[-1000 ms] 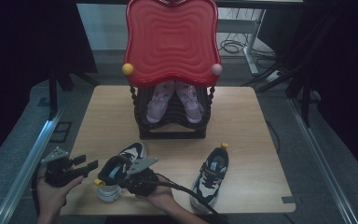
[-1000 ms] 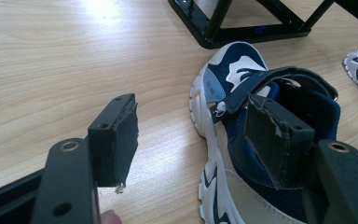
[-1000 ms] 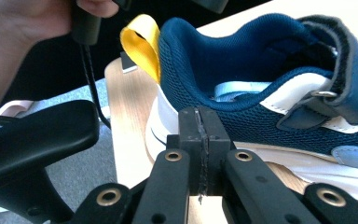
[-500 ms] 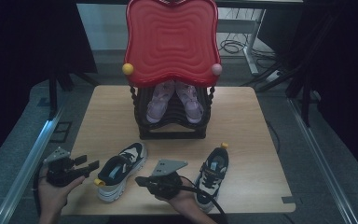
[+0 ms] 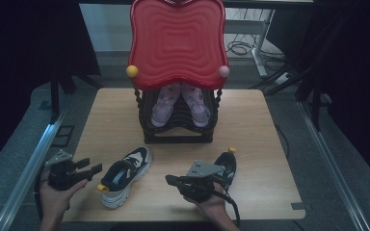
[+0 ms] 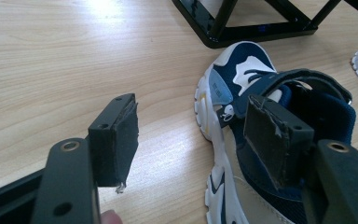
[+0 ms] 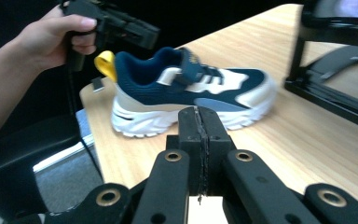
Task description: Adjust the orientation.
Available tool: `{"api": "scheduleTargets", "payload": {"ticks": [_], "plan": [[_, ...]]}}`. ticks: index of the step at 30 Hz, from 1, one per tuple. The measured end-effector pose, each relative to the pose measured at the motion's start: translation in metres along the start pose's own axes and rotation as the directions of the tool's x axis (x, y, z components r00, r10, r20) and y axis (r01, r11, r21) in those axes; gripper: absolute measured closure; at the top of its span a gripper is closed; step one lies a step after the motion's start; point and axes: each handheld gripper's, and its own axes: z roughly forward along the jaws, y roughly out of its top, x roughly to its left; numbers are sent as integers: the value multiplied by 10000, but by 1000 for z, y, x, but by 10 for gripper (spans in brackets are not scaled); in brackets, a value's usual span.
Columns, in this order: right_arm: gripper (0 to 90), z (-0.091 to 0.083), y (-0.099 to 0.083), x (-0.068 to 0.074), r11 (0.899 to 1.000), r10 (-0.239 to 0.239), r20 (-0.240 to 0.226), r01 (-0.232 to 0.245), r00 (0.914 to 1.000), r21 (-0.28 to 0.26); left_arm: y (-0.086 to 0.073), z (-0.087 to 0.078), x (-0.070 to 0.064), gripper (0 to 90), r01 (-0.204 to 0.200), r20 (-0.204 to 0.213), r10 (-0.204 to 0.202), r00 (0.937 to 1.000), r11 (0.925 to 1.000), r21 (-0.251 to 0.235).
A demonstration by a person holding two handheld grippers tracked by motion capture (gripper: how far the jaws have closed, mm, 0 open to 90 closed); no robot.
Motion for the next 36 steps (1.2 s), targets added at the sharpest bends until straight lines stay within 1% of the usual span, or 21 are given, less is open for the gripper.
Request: {"api": "scheduleTargets", "payload": {"ticks": [1, 2, 3, 5, 6, 10, 11, 12, 13, 14, 15, 17, 18, 19, 22, 23, 24, 25, 27, 29, 36], "plan": [[898, -8, -1, -5, 9999, 88, 212, -86, 9997, -123, 1, 0, 1, 354, 20, -15, -20, 10000, 10000, -26], [898, -8, -1, -5, 9999, 88, 212, -86, 9997, -123, 1, -1, 1, 354, 23, -17, -23, 10000, 10000, -48], [898, -15, -1, -9, 9996, 153, 427, -143, 9990, -237, 2, -2, 0, 355, -5, 22, 6, 10000, 10000, -84], [897, -22, -2, -12, 9993, 218, 637, -197, 9977, -332, 3, -3, 0, 355, -39, 47, 40, 10000, 9999, -130], [897, -22, -2, -12, 9993, 218, 637, -197, 9977, -332, 3, -3, 0, 354, -39, 47, 40, 10000, 9999, -130], [897, -34, -4, -20, 9985, 357, 1003, -313, 9943, -453, 4, -2, 0, 355, -71, 84, 72, 9999, 9999, -156], [897, -40, -6, -23, 9981, 401, 1165, -343, 9924, -511, 5, -2, -1, 355, -84, 102, 86, 9999, 9998, -154], [897, -40, -6, -23, 9981, 401, 1165, -343, 9924, -511, 5, -1, -1, 355, -125, 126, 127, 9998, 9998, -146], [897, -44, -8, -24, 9978, 456, 1261, -390, 9910, -545, 6, -1, -2, 355, -130, 149, 132, 9998, 9998, -155], [897, -51, -11, -28, 9976, 447, 1504, -363, 9876, -583, 7, 0, -2, 355, -156, 184, 159, 9997, 9997, -166], [897, -51, -11, -28, 9976, 447, 1504, -363, 9876, -583, 7, 0, -2, 355, -156, 184, 159, 9997, 9997, -166], [897, -60, -14, -31, 9968, 568, 1676, -465, 9842, -647, 7, 0, -2, 355, -192, 214, 195, 9996, 9997, -158], [897, -69, -16, -35, 9966, 574, 1870, -452, 9807, -690, 7, 1, -2, 355, -188, 213, 191, 9996, 9997, -126], [897, -69, -16, -35, 9966, 574, 1870, -452, 9807, -690, 7, 1, -2, 355, -188, 213, 191, 9996, 9997, -126], [898, -83, -18, -41, 9951, 698, 2003, -540, 9773, -833, 6, 2, -1, 355, -168, 182, 170, 9997, 9998, -103], [897, -90, -21, -45, 9947, 725, 2106, -552, 9749, -872, 5, 1, -1, 355, -153, 147, 154, 9998, 9999, -73], [897, -90, -21, -45, 9947, 725, 2106, -552, 9749, -872, 5, 1, -1, 355, -153, 147, 154, 9998, 9999, -73], [897, -96, -24, -49, 9945, 735, 2184, -550, 9731, -894, 5, 0, -1, 355, -142, 122, 143, 9998, 9999, -75], [897, -98, -26, -50, 9947, 734, 2242, -551, 9718, -867, 5, -1, -2, 355, -142, 80, 142, 9999, 9998, -111], [898, -104, -31, -55, 9943, 814, 2375, -626, 9680, -858, 5, -2, -2, 356, -156, 66, 157, 9999, 9998, -135], [898, -120, -39, -60, 9939, 854, 2609, -639, 9616, -899, 3, 0, -1, 355, -102, 88, 103, 9999, 9999, -68]]}}
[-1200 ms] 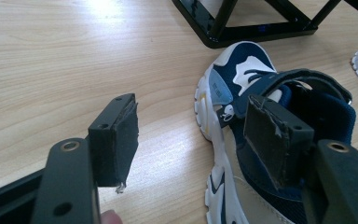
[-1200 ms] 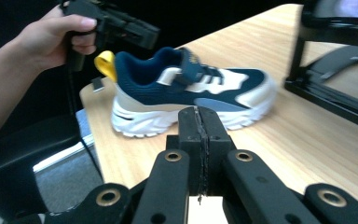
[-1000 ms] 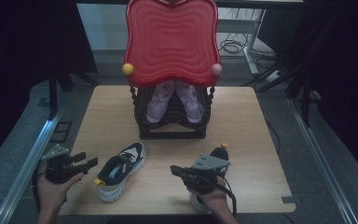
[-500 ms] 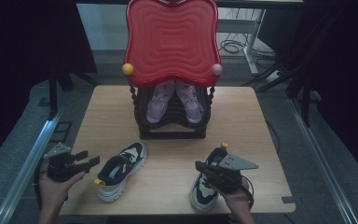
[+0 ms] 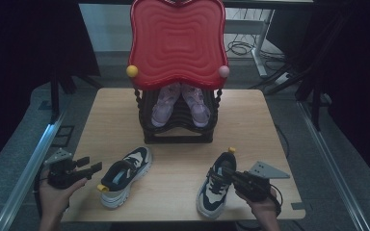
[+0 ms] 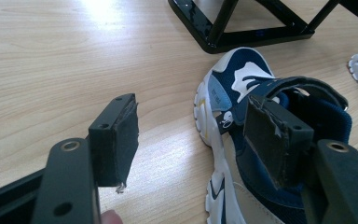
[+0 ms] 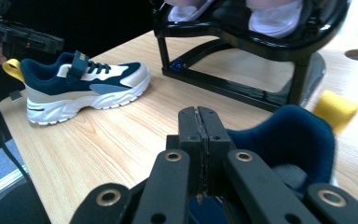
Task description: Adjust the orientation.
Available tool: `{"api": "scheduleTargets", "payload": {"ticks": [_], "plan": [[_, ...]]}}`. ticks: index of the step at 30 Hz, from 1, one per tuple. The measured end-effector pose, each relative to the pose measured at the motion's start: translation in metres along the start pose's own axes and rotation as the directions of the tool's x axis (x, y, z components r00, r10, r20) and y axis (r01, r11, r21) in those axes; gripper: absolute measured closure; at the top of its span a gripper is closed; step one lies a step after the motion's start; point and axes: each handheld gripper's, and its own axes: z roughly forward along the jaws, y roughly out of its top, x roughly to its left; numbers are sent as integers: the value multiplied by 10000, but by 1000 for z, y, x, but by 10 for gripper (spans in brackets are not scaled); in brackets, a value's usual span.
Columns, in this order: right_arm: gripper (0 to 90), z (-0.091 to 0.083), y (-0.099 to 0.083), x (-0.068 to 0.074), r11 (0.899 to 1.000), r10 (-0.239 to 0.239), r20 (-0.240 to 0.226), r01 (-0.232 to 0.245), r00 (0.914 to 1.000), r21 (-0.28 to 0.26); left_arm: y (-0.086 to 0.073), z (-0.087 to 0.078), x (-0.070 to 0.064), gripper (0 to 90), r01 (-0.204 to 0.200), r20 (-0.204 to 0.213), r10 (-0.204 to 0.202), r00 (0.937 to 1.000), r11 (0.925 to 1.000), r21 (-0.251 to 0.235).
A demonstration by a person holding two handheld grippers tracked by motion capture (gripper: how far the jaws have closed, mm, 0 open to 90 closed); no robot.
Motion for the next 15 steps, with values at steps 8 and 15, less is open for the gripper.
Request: {"api": "scheduleTargets", "payload": {"ticks": [8, 15], "plan": [[900, -10, -13, -3, 9998, 21, 82, -22, 10000, 181, 0, 0, -1, 356, -32, 2, 32, 10000, 10000, 29], [900, -15, -26, -3, 9993, 54, -31, -53, 10000, 358, 0, 1, -1, 356, -61, -17, 61, 10000, 10000, 68]]}}
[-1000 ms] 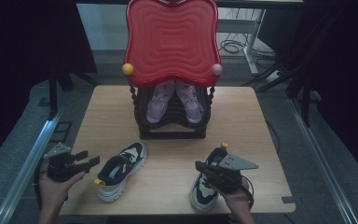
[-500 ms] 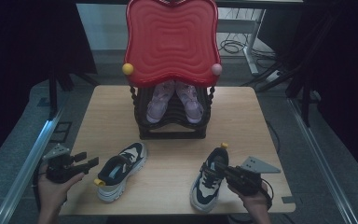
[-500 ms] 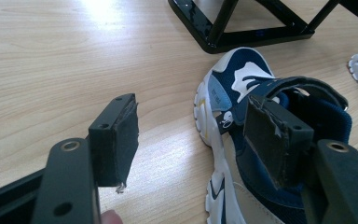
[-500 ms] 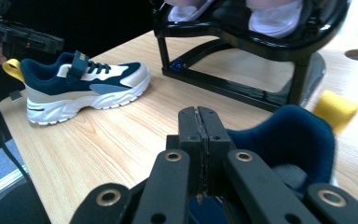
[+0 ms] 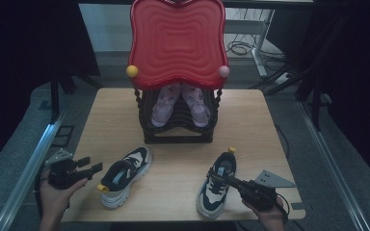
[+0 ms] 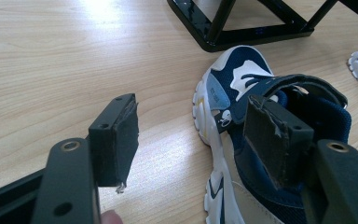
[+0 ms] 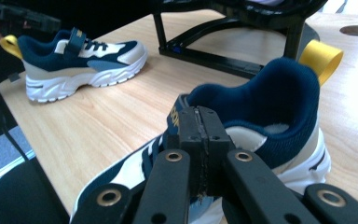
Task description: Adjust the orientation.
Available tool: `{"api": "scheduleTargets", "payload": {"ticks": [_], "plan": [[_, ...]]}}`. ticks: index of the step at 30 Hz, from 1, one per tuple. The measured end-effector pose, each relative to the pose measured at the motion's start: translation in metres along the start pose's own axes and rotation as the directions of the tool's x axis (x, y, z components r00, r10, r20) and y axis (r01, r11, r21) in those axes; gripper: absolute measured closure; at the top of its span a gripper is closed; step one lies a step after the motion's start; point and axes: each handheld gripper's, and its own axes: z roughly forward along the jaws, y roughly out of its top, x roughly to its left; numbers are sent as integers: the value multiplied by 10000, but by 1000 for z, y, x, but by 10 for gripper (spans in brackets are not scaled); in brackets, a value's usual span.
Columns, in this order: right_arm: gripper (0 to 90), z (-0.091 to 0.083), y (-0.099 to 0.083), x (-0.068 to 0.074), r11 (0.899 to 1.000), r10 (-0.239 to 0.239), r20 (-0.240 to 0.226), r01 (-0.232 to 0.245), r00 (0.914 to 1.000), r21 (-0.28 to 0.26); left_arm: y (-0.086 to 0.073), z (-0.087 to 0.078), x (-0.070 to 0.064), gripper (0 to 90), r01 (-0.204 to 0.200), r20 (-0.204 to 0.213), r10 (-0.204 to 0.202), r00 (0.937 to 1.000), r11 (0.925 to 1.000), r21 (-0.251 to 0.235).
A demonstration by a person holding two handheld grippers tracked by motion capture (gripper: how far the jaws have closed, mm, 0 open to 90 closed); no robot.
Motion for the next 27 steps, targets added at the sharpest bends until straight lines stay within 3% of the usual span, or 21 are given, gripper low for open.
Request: {"api": "scheduleTargets", "payload": {"ticks": [15, 20, 27], "plan": [[900, -2, -47, 16, 9966, 3, -466, 36, 9989, 826, -2, 4, 0, 356, 34, -28, -33, 10000, 9999, 116], [900, -1, -46, 21, 9957, -227, -712, 289, 9972, 875, -2, 5, -2, 356, -3, 5, 3, 10000, 9999, 171], [900, -4, -44, 20, 9961, -282, -652, 335, 9975, 817, -2, 0, 1, 356, 61, -53, -60, 10000, 9999, 95]]}}
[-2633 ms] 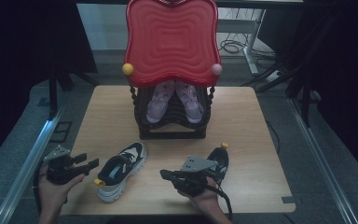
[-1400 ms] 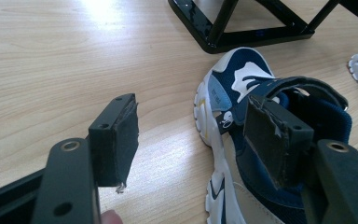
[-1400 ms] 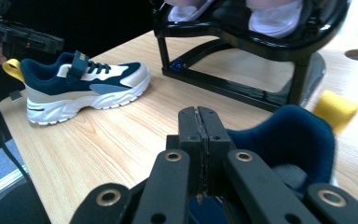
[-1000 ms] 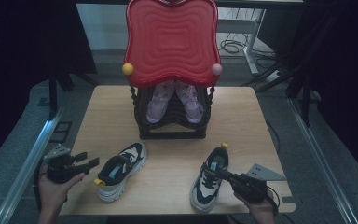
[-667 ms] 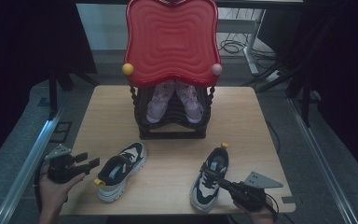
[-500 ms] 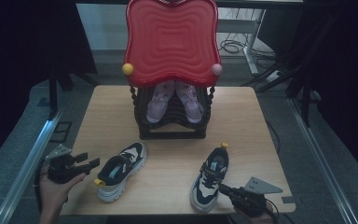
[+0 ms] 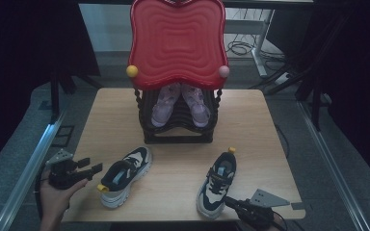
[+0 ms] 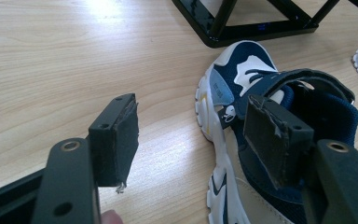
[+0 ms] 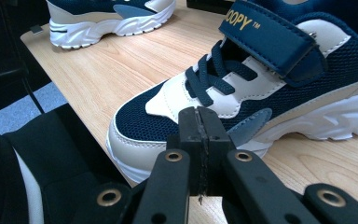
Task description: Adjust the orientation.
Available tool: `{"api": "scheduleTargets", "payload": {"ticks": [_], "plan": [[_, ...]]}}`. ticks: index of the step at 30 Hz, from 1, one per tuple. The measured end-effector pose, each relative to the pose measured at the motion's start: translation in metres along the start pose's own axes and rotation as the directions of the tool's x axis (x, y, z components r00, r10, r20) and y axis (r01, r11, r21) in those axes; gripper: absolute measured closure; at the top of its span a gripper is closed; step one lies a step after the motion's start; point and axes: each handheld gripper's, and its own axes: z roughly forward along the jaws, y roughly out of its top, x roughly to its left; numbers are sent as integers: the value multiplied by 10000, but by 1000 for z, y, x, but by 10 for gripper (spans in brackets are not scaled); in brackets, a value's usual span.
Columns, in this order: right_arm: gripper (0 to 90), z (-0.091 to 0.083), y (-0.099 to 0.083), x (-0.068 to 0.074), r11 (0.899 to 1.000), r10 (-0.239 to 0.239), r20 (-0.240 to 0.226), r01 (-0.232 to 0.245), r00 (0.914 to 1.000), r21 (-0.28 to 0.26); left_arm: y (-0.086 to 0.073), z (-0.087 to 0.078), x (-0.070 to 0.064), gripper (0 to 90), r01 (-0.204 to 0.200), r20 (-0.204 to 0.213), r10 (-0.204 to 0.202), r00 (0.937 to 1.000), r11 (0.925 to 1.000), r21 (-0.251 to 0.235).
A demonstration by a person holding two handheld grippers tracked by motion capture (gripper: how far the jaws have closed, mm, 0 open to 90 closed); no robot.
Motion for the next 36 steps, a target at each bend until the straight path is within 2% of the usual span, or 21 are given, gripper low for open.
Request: {"api": "scheduleTargets", "payload": {"ticks": [7, 12, 18, 27, 32, 36], "plan": [[900, 8, -4, 4, 9992, -170, -184, 176, 9997, 351, 0, 0, 0, 356, 2, 19, -2, 10000, 10000, -5], [900, 14, -6, 4, 9995, -15, -347, 26, 9994, 315, 0, 1, 0, 356, -6, 26, 6, 10000, 10000, 22], [900, 19, -4, 10, 9987, -365, -90, 368, 9993, 352, 0, -3, 1, 356, 22, -3, -22, 10000, 10000, -96], [900, 26, -1, 15, 9981, -513, -12, 513, 9987, 349, 0, -2, 1, 356, 42, 3, -42, 10000, 10000, -61], [900, 38, 3, 23, 9965, -794, 412, 782, 9960, 291, 0, -3, 1, 356, 57, -5, -57, 10000, 9999, -84], [900, 50, 10, 24, 9956, -885, 338, 873, 9955, 344, 0, -3, 2, 356, 80, -26, -80, 10000, 9999, -85]]}}
